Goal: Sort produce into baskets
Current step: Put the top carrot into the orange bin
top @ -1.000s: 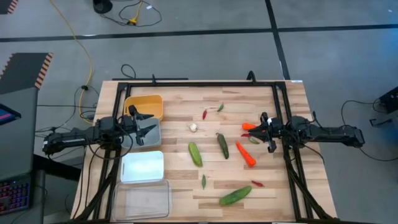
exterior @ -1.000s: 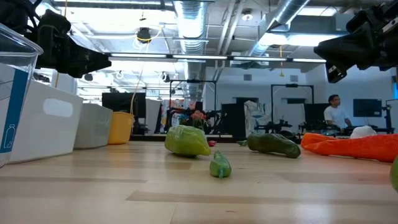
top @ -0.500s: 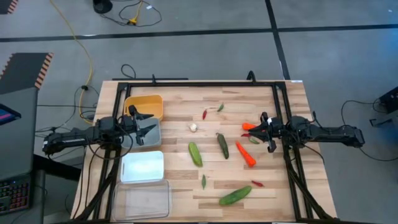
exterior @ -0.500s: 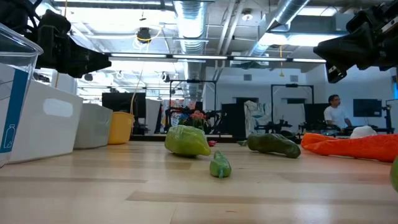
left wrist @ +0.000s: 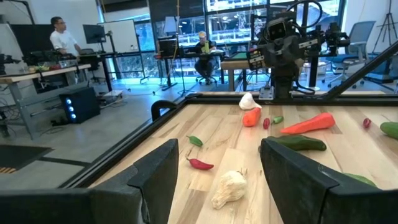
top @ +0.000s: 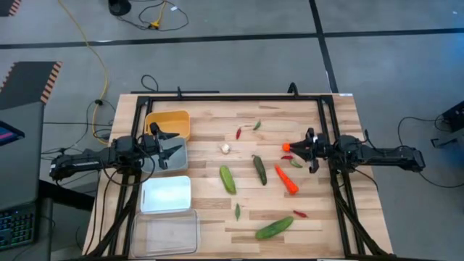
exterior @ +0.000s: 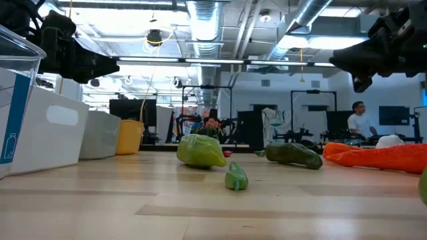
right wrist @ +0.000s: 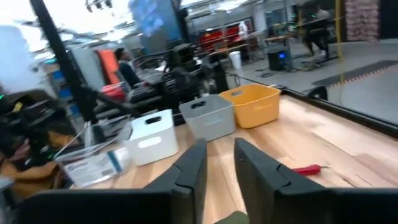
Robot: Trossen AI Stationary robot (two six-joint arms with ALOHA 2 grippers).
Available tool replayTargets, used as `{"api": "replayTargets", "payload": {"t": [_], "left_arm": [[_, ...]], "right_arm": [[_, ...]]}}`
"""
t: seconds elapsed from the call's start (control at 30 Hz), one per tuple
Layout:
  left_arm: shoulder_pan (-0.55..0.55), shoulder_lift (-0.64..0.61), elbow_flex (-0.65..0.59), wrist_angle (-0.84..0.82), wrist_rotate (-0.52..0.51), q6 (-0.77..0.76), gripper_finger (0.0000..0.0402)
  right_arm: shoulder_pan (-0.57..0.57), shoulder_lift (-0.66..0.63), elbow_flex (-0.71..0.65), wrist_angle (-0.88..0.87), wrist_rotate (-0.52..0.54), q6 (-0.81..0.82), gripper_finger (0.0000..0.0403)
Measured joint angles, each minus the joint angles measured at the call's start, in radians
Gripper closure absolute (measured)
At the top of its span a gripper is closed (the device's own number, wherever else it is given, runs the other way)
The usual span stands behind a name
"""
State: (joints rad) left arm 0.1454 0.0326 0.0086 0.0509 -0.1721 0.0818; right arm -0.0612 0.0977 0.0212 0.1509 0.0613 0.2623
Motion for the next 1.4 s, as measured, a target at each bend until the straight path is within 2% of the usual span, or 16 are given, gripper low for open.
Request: {"api": "replayTargets", "payload": {"t": [0.27,0.43,0.63,0.9,1.13,1.3,1.4], "left_arm": [[0.000,0.000,0.000,0.000,0.000,0.000,0.0187],[0.000,0.000,0.000,0.000,0.000,0.000,0.0187],[0.000,0.000,0.000,0.000,-0.001,0.000,0.0187],[0.000,0.000,0.000,0.000,-0.001,0.000,0.0187],[0.000,0.000,0.000,0.000,-0.001,0.000,0.0187],[0.000,0.000,0.000,0.000,-0.001,0.000,0.0187],[0.000,0.000,0.000,0.000,-0.001,0.000,0.0187]], "right_arm": [[0.000,0.000,0.000,0.000,0.080,0.002,0.0141],[0.000,0.001,0.011,-0.013,0.100,-0.020,0.0093],[0.000,0.058,0.137,-0.114,0.126,-0.133,0.0083],[0.000,0.324,0.380,-0.511,0.259,-0.139,0.0082],[-0.030,0.605,0.518,-0.717,0.260,-0.138,0.0082],[-0.083,0.771,0.559,-0.752,0.245,-0.131,0.0082],[-0.120,0.856,0.576,-0.768,0.192,-0.131,0.0082]]}}
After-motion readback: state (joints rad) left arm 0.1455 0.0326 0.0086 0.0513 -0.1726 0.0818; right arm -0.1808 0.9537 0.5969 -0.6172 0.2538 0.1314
